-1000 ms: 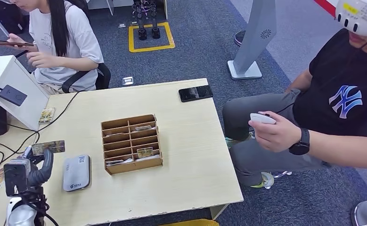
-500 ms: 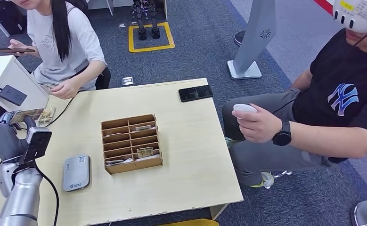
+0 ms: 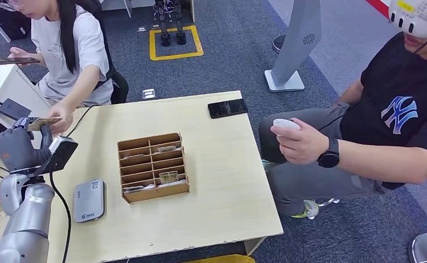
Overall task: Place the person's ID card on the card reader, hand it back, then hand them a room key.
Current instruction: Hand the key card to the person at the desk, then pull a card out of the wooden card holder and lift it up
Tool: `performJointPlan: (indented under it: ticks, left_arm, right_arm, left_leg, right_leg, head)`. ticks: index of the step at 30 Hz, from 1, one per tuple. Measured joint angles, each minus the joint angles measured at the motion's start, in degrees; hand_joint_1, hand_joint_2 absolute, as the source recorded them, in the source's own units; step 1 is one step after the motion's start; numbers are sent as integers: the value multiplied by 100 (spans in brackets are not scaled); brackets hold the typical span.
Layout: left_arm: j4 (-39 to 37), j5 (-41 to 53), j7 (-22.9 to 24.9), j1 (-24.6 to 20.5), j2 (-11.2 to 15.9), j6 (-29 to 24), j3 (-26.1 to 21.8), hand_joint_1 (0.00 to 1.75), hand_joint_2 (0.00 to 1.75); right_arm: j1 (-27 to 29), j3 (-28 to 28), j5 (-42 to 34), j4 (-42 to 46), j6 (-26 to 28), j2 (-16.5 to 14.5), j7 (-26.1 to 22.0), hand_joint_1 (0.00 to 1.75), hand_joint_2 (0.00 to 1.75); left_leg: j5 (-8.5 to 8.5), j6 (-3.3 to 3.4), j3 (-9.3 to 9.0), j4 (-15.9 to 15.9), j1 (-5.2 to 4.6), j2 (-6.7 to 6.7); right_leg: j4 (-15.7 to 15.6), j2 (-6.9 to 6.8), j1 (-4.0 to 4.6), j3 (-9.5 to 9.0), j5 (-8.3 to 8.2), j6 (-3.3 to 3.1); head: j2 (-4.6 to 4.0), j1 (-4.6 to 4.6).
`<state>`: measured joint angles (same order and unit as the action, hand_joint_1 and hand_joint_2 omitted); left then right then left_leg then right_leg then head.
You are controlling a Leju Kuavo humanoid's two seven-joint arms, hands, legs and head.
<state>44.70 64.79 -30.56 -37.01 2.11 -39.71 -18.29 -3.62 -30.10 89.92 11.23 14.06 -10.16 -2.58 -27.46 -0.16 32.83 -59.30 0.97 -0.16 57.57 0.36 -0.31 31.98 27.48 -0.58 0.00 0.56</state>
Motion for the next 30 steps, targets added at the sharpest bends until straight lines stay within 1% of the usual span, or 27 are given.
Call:
performJointPlan:
  ticks: [1, 5, 8, 10, 16, 23, 26, 30]
  left_arm:
    - [-32, 38, 3, -24, -17, -1, -19, 175, 175]
    - [-173, -30, -132, -99, -70, -2, -110, 0, 175]
    - [-328, -301, -304, -172, -109, -2, -154, 0, 175]
    - [-431, -378, -335, -224, -123, -2, -165, 0, 175]
    - [-733, -589, -104, -353, -133, 107, -182, 0, 175]
    - [-939, -1006, -93, -403, -121, 322, -179, 0, 175]
    - [-922, -1293, -214, -361, -86, 515, -134, 0, 175]
    - [-597, -1703, -356, -64, -24, 708, 97, 0, 175]
  right_arm:
    - [0, 0, -1, 0, 4, -4, 0, 0, 0]
    - [0, 0, -2, 0, 27, -17, -1, 0, 0]
    - [0, 0, -2, 0, 34, -18, 0, 0, 0]
    - [-1, 0, -2, 0, 36, -18, 0, 0, 0]
    - [-1, -2, -9, 0, 51, -18, 13, 0, 0]
    - [0, -2, -42, 0, 74, -18, 11, 0, 0]
    - [0, -5, -110, 0, 101, -18, 3, 0, 0]
    - [2, -20, -190, 0, 145, -18, -20, 0, 0]
  left_leg:
    - [0, 0, 0, 0, 0, 1]
    - [0, 0, 0, 0, 0, 0]
    - [0, 0, 1, 0, 0, 0]
    - [0, 0, 1, 0, 0, 0]
    - [1, 0, 1, 0, 0, 0]
    - [1, -1, 1, 0, 0, 4]
    - [1, -1, 3, 1, 0, 4]
    - [0, -1, 3, 1, 0, 9]
  right_leg:
    - [0, 0, 0, 0, 0, 0]
    - [0, 0, 0, 2, 0, 0]
    - [0, 0, 0, 2, 0, 0]
    - [0, 0, 0, 2, 0, 0]
    - [0, 0, 0, 3, 0, 0]
    - [1, 4, 0, 3, -1, 0]
    - [1, 3, 0, 2, -1, 0]
    - [1, 10, 0, 6, -1, 0]
  head:
    - [0, 0]
    - [0, -1]
    - [0, 0]
    - [0, -1]
    - [0, 0]
    - [0, -1]
    - [0, -1]
    - [0, -1]
